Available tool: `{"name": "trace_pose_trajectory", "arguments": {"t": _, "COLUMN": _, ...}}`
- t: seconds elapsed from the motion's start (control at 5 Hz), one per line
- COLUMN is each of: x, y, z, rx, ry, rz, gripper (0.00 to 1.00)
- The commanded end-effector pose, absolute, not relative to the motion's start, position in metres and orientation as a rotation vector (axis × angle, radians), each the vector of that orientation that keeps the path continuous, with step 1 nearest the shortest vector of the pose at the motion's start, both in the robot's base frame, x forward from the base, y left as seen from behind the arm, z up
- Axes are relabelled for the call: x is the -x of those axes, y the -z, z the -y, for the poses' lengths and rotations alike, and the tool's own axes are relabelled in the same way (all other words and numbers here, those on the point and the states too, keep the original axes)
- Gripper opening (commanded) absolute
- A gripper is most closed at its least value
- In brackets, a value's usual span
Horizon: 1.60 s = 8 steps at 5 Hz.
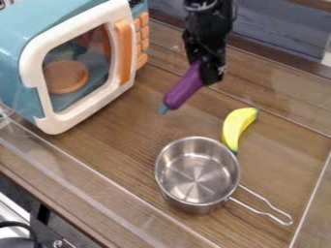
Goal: Remove the eggplant from inside the silver pot and put it on the table
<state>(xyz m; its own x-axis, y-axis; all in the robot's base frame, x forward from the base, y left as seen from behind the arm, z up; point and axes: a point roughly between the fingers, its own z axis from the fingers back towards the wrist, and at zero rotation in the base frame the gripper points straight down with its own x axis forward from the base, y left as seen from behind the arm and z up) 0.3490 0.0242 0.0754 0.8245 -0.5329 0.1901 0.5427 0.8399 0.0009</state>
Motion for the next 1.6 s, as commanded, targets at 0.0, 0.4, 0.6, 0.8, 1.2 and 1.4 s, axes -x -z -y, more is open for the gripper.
{"name": "trace_pose_trajectory", "arguments": {"t": 0.0, "x": -0.346, "y": -0.090, "z": -0.031, "rx": 0.033, "ry": 0.620, "rz": 0.256, "gripper": 0.00}}
{"name": "trace_pose_trajectory", "arguments": {"t": 0.4, "x": -0.342, "y": -0.082, "z": -0.016, "rx": 0.020, "ry": 0.592, "rz": 0.284, "gripper": 0.00}}
{"name": "trace_pose_trajectory", "arguments": {"t": 0.6, "x": -0.347, "y": -0.083, "z": -0.018, "rx": 0.020, "ry": 0.628, "rz": 0.297, "gripper": 0.00}}
{"name": "trace_pose_trajectory", "arguments": {"t": 0.8, "x": -0.352, "y": -0.085, "z": -0.020, "rx": 0.021, "ry": 0.664, "rz": 0.306, "gripper": 0.00}}
{"name": "trace_pose_trajectory", "arguments": {"t": 1.2, "x": -0.368, "y": -0.103, "z": -0.010, "rx": 0.027, "ry": 0.775, "rz": 0.311, "gripper": 1.00}}
{"name": "trace_pose_trajectory", "arguments": {"t": 1.4, "x": -0.361, "y": -0.113, "z": -0.012, "rx": 0.024, "ry": 0.778, "rz": 0.313, "gripper": 1.00}}
